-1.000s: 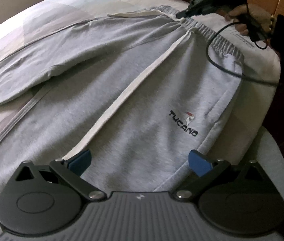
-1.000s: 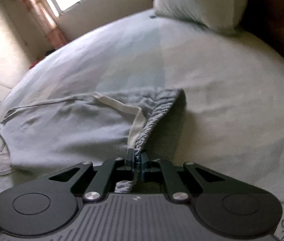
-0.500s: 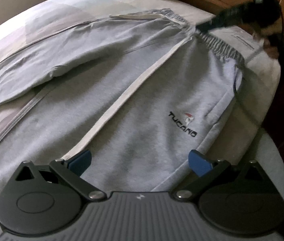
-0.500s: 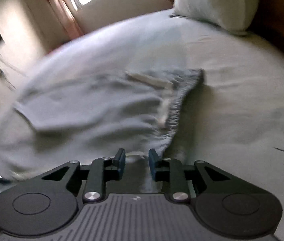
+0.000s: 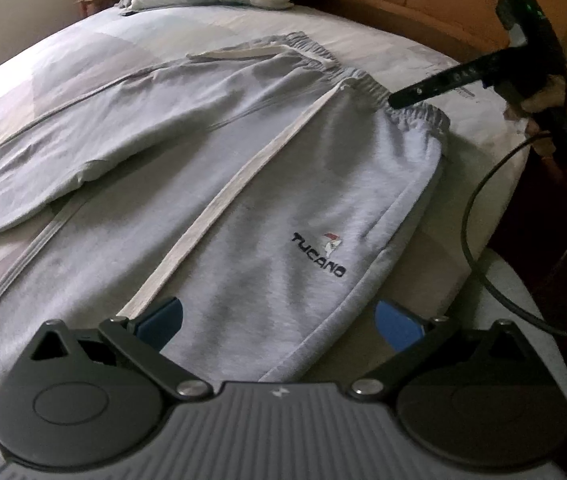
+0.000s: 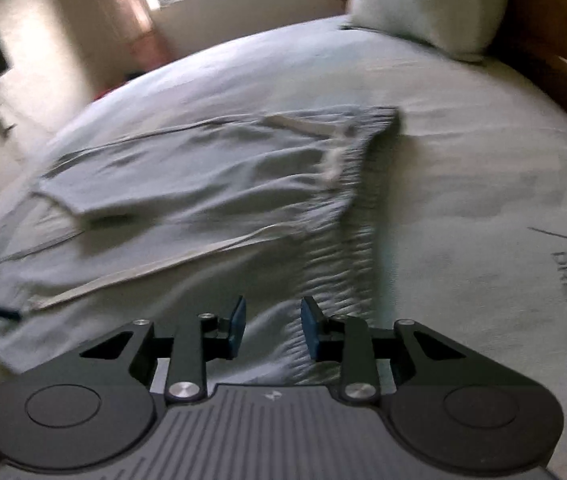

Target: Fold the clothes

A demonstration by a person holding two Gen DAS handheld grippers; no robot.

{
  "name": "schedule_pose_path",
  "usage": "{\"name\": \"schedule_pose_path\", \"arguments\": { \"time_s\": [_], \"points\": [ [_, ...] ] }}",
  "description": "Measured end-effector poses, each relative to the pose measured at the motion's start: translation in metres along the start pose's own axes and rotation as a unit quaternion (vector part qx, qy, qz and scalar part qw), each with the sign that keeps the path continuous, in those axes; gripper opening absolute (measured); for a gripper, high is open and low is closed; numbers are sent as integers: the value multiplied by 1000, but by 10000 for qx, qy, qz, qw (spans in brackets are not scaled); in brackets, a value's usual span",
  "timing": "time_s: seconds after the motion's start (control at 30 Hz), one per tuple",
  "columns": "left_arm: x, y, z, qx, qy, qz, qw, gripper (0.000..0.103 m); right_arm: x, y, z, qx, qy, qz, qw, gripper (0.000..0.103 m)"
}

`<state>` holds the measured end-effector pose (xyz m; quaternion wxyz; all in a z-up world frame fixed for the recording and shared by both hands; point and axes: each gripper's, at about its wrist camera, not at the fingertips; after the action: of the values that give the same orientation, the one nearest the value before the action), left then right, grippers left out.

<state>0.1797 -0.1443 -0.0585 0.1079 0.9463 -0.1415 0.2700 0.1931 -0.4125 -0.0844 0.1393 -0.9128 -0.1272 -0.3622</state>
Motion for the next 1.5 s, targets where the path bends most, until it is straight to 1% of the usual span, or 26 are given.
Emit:
{"name": "schedule_pose_path", "arguments": {
  "time_s": [0.07, 0.1, 0.13, 0.17, 0.27, 0.37, 0.4, 0.43, 0.47, 0.5, 0.53, 0.57, 0.6, 0.7, 0.73, 0.8, 0.87, 0.9, 1.03, 1.1, 1.2, 1.23, 1.27, 1.37, 1.43, 1.5],
  "points": [
    [-1, 0, 2, -1, -39, -20, 10000, 102, -6, -11, 8, -93, -380, -242, 9989, 33],
    [-2, 0, 3, 30, -56, -50, 10000, 102, -12, -16, 11, -224, -516, -437, 9975, 28],
    [-3, 0, 4, 67, -71, -82, 9999, 102, -18, -21, 13, -341, -609, -620, 9956, 28],
    [-4, -1, 5, 80, -93, -100, 9999, 102, -22, -24, 9, -388, -531, -718, 9952, 28],
    [-6, -3, 7, 126, -144, -125, 9997, 102, -24, -24, -2, -429, -463, -419, 9971, 29],
    [-6, -3, 8, 187, -134, -110, 9997, 102, -21, -31, -12, -317, -279, -388, 9984, 36],
    [-6, -4, 8, 167, -127, -126, 9997, 102, -21, -34, -13, -229, -264, -435, 9984, 45],
    [-6, -4, 8, 142, -132, -149, 9997, 102, -21, -35, -8, -249, -361, -506, 9978, 52],
    [-6, -4, 9, 291, -140, -313, 9990, 102, -23, -37, -3, -312, -523, -588, 9964, 52],
    [-6, -4, 9, 319, -146, -336, 9988, 102, -24, -35, 1, -305, -626, -598, 9958, 52],
    [-6, -4, 9, 321, -151, -330, 9988, 102, -23, -32, -1, -233, -583, -520, 9967, 53],
    [-6, -4, 9, 312, -146, -333, 9989, 102, -19, -27, -4, -119, -511, -379, 9979, 53],
    [-5, -5, 9, 283, -137, -345, 9989, 102, -13, -20, -8, 4, -366, -211, 9991, 56],
    [0, -8, 8, 160, -60, -398, 9991, 102, 6, 6, -21, 200, 249, 253, 9992, 78],
    [2, -9, 9, 117, -32, -431, 9990, 102, 13, 18, -23, 220, 417, 412, 9980, 84],
    [8, -10, 11, 3, 16, -514, 9987, 102, 28, 49, -19, 307, 745, 810, 9935, 91],
    [13, -12, 13, -86, 48, -622, 9980, 102, 40, 84, -5, 389, 943, 1287, 9864, 91],
    [16, -13, 14, -135, 56, -656, 9977, 102, 45, 103, 6, 465, 964, 1542, 9822, 91],
    [25, -20, 19, -314, 66, -773, 9965, 102, 58, 162, 54, 794, 875, 2263, 9669, 91],
    [29, -25, 21, -352, 81, -822, 9960, 102, 60, 182, 77, 936, 815, 2517, 9598, 91],
    [33, -35, 26, -416, 67, -970, 9944, 102, 65, 198, 97, 1316, 1013, 2658, 9496, 94],
    [34, -37, 28, -430, 65, -1020, 9938, 102, 69, 200, 101, 1365, 1017, 2641, 9493, 94],
    [35, -40, 30, -435, 52, -1060, 9934, 102, 74, 201, 106, 1373, 989, 2582, 9512, 94],
    [37, -46, 38, -394, 22, -1144, 9927, 102, 93, 198, 122, 1338, 826, 2198, 9628, 95],
    [39, -47, 43, -377, -17, -1182, 9923, 102, 106, 195, 134, 1333, 772, 2073, 9661, 100],
    [39, -47, 47, -374, -40, -1189, 9922, 102, 119, 195, 144, 1304, 742, 1968, 9689, 103]
  ]
}}
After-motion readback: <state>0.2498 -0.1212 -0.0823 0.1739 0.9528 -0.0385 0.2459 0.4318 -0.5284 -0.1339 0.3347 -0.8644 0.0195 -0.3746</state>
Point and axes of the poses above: each gripper's, at about its wrist camera, not at the fingertips, and z roughly the way its jaws point, y to its right, x to its top, and after that the axes turned 12 degrees about -z, right-handed
